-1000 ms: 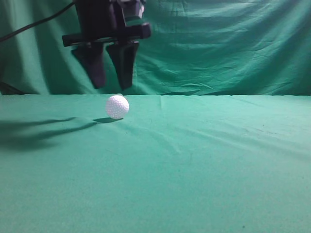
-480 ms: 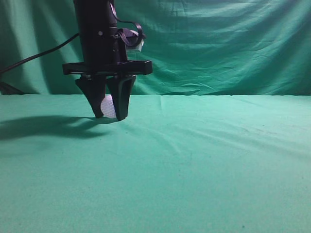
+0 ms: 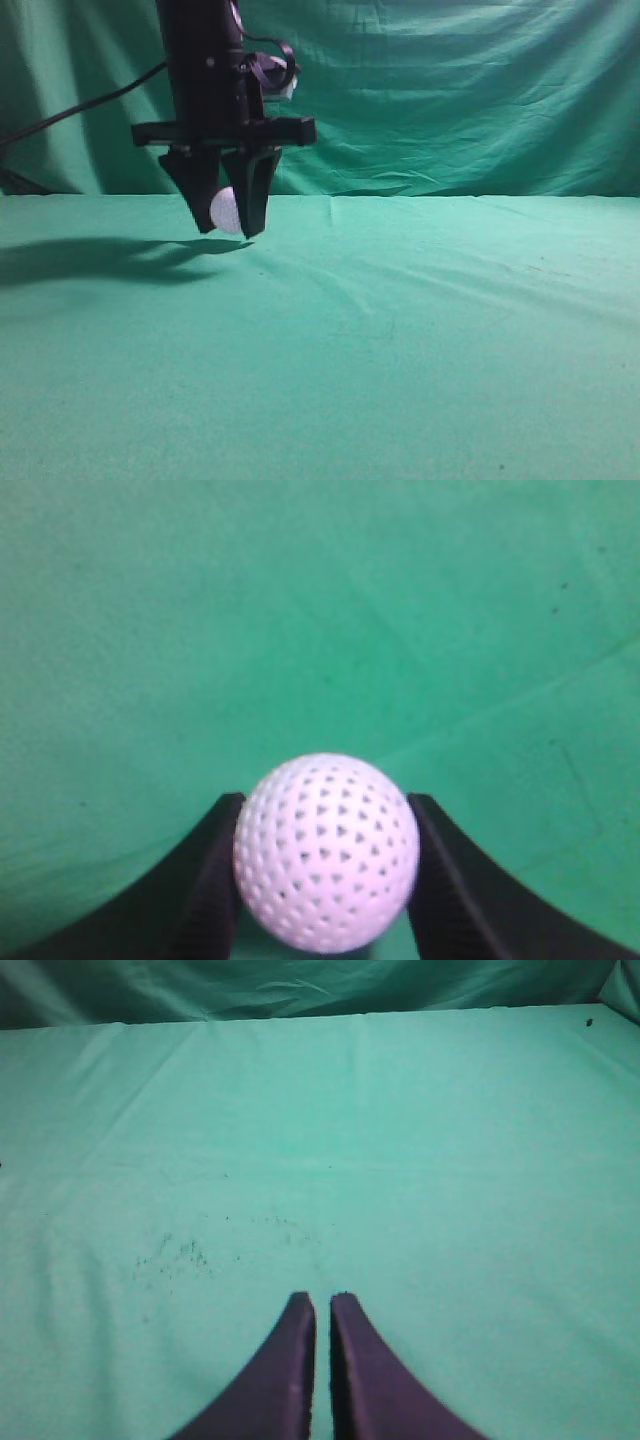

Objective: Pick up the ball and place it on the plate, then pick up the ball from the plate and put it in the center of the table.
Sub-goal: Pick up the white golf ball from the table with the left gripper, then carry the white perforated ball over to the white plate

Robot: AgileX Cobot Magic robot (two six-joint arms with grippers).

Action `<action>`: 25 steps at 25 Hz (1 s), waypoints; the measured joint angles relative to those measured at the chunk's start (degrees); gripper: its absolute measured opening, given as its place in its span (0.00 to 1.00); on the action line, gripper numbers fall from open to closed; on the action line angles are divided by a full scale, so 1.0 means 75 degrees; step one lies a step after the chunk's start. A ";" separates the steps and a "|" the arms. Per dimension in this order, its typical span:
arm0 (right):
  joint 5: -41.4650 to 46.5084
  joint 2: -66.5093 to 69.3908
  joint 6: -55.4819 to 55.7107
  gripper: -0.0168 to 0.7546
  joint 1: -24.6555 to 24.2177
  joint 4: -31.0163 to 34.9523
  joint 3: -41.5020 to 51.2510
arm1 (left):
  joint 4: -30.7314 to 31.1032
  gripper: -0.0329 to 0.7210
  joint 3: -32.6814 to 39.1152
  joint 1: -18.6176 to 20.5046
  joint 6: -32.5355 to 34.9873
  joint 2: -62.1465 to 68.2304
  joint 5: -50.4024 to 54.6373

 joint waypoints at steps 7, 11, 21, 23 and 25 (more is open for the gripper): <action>0.0000 0.0000 0.0000 0.02 0.0000 0.0000 0.0000 | 0.0018 0.48 -0.1509 0.0000 0.0076 -0.0041 0.1441; 0.0000 0.0000 0.0000 0.02 0.0000 0.0000 0.0000 | 0.0601 0.48 -0.1608 -0.0005 0.0009 -0.0472 0.1790; 0.0000 0.0000 0.0000 0.02 0.0000 0.0000 0.0000 | 0.1167 0.48 -0.0242 0.1142 -0.0180 -0.2693 0.2261; 0.0000 0.0000 0.0000 0.02 0.0000 0.0000 0.0000 | 0.1167 0.48 0.0629 0.1498 -0.0187 -0.3249 0.2176; 0.0000 0.0000 0.0000 0.02 0.0000 0.0000 0.0000 | 0.1167 0.48 0.1537 0.1908 -0.0198 -0.3846 0.1842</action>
